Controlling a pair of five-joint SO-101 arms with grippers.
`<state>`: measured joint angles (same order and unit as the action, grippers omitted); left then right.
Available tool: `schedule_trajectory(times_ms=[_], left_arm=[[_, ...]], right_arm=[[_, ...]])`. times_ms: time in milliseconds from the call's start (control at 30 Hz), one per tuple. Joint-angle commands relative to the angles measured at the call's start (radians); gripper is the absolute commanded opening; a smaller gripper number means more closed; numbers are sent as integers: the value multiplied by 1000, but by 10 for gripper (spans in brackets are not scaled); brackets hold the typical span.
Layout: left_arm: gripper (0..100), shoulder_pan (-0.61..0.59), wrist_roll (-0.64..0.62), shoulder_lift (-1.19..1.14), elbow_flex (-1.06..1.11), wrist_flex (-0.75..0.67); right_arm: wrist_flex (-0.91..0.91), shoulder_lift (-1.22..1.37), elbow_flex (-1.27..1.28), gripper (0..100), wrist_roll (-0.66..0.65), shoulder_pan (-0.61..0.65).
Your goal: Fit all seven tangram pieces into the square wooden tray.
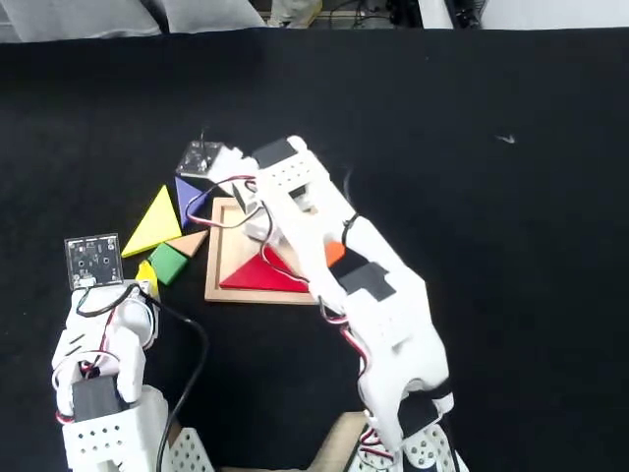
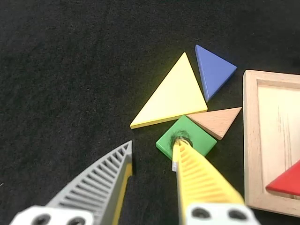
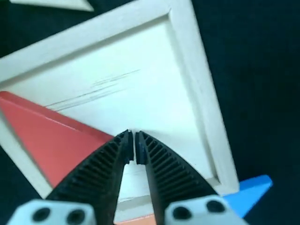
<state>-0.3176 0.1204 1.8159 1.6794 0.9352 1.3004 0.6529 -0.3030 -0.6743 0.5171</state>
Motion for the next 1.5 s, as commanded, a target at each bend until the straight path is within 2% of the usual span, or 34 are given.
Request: schedule_trajectory(times_ms=[0, 267, 500, 800, 967, 1133, 1300, 1467], left_arm=[[148, 8, 0, 8, 19, 0], [148, 10, 0, 8, 19, 0], [148, 10, 0, 8, 19, 0], [148, 8, 0, 8, 19, 0], [148, 8, 0, 8, 19, 0], [148, 8, 0, 8, 19, 2], [148, 8, 0, 8, 19, 3], [148, 10, 0, 8, 19, 3]], right_arm=[[-9, -8, -44, 11, 9, -12], [54, -8, -53, 11, 6, -6], [114, -8, -70, 11, -48, 23], [336, -110, -397, 11, 81, -110], [446, -208, -412, 11, 86, -141], [430, -320, -288, 11, 89, -181], [342, -470, 4, 11, 201, -178], [-60, -682, 512, 11, 341, -207]])
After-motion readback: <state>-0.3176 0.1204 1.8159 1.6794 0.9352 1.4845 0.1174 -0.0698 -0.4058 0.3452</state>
